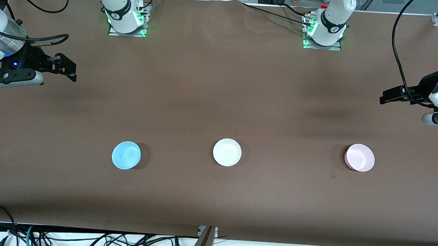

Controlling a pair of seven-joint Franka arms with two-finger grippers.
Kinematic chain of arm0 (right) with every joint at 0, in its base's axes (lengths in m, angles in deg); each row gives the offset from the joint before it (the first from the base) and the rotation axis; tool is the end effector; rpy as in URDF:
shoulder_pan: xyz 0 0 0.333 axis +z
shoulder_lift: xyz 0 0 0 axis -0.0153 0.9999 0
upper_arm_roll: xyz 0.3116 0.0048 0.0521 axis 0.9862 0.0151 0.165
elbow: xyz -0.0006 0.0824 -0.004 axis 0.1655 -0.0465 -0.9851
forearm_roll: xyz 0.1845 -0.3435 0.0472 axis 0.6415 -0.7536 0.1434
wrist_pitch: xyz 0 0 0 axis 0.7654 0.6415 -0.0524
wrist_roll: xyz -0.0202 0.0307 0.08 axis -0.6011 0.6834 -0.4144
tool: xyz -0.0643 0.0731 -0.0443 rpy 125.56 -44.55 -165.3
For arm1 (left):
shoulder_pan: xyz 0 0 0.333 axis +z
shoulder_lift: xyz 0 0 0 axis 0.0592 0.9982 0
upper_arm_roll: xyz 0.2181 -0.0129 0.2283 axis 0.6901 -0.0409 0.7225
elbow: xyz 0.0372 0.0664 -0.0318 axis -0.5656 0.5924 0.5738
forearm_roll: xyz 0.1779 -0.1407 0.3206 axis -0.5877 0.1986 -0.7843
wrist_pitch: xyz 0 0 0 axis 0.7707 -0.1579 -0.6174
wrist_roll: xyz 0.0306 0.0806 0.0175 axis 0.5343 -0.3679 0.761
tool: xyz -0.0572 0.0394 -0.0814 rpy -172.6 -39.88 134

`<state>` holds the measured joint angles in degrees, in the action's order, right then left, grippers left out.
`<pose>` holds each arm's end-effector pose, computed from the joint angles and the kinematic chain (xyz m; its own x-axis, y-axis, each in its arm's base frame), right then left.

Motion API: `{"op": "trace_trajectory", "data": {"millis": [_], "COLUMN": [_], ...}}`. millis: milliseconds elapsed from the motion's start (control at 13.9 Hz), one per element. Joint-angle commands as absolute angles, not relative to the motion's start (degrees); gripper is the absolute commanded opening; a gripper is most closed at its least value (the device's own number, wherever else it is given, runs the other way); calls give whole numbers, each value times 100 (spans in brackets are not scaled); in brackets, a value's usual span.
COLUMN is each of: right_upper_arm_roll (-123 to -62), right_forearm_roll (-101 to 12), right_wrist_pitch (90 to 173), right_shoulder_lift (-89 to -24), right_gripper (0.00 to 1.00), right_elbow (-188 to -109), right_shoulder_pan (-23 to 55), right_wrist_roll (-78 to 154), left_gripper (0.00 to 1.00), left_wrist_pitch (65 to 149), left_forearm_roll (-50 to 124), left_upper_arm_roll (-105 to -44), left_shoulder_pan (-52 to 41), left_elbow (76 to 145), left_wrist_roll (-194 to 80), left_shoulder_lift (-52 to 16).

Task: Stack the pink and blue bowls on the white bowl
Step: 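Move the left gripper toward the pink bowl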

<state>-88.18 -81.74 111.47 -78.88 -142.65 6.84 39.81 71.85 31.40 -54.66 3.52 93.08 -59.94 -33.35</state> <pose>0.5663 0.0664 0.5934 0.9853 0.1705 0.0132 0.1704 -0.9853 0.0060 0.5930 0.0076 0.5769 0.9812 0.0784 -0.1761 0.0877 -0.9951 0.0458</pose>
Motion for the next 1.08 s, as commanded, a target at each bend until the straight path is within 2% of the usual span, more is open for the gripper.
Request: {"op": "trace_trajectory", "data": {"millis": [0,1005], "right_upper_arm_roll": [-8780,-8780], "right_forearm_roll": [-8085,-8032], "right_wrist_pitch": [11101,11110], "right_shoulder_lift": [-7936,-7945], "right_gripper": [99,99], "right_elbow": [-14230,-14230], "right_shoulder_pan": [642,642], "right_wrist_roll": [3935,3935], "left_gripper": [100,100], "left_wrist_pitch": [7112,7094], "left_forearm_roll": [2959,3021], "left_upper_arm_roll": [-5451,-5398], "left_shoulder_pan": [365,593], "left_elbow": [9038,9029], "left_wrist_roll": [-6001,-6028], "left_shoulder_lift": [-3205,-3047]}}
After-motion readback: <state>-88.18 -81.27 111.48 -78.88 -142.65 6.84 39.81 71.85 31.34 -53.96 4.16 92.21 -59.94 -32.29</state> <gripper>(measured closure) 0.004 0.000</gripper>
